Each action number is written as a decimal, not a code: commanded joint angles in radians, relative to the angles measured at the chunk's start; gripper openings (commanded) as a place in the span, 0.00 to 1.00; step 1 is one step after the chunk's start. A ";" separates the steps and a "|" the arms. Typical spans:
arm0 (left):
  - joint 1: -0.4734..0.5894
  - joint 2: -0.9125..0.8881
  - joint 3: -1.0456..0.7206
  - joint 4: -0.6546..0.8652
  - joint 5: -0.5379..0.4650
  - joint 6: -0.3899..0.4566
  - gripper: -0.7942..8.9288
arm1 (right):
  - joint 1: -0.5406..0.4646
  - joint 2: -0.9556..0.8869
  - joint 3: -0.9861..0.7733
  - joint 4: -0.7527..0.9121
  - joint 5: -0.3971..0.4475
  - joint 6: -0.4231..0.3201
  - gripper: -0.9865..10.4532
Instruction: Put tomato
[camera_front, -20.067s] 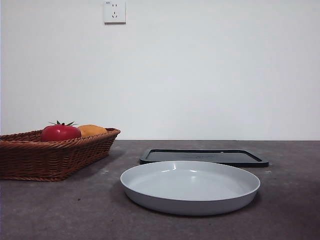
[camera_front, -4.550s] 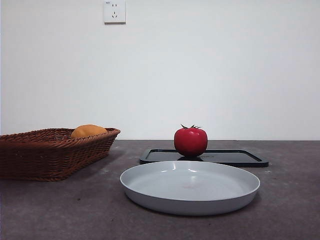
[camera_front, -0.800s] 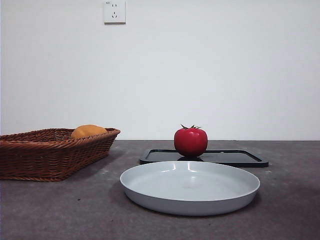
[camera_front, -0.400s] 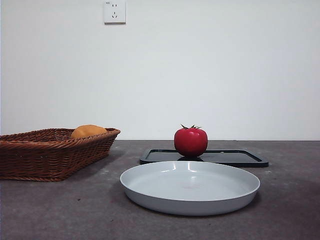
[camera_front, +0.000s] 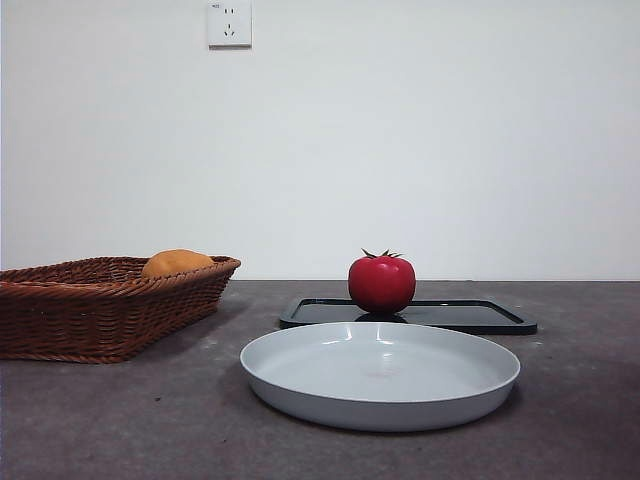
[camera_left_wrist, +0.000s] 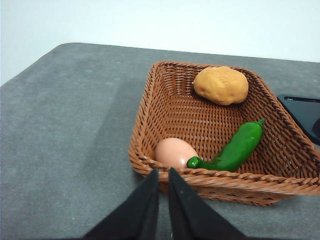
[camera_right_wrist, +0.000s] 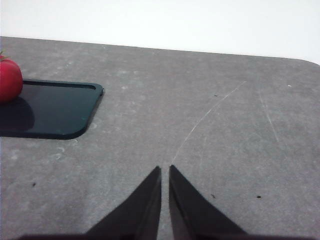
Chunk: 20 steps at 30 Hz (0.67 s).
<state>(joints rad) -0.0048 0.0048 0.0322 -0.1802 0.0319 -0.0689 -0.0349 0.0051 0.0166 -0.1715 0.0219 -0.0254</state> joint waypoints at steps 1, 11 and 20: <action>0.001 -0.001 -0.020 -0.007 0.001 0.007 0.11 | 0.000 -0.002 -0.006 -0.007 -0.016 0.017 0.10; 0.001 -0.001 -0.020 -0.007 0.001 0.007 0.11 | 0.000 -0.002 -0.005 0.017 -0.022 0.017 0.10; 0.001 -0.001 -0.020 -0.007 0.001 0.007 0.11 | 0.000 -0.002 -0.005 0.017 -0.022 0.017 0.10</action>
<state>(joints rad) -0.0048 0.0048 0.0322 -0.1802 0.0319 -0.0689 -0.0349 0.0051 0.0158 -0.1665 0.0002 -0.0216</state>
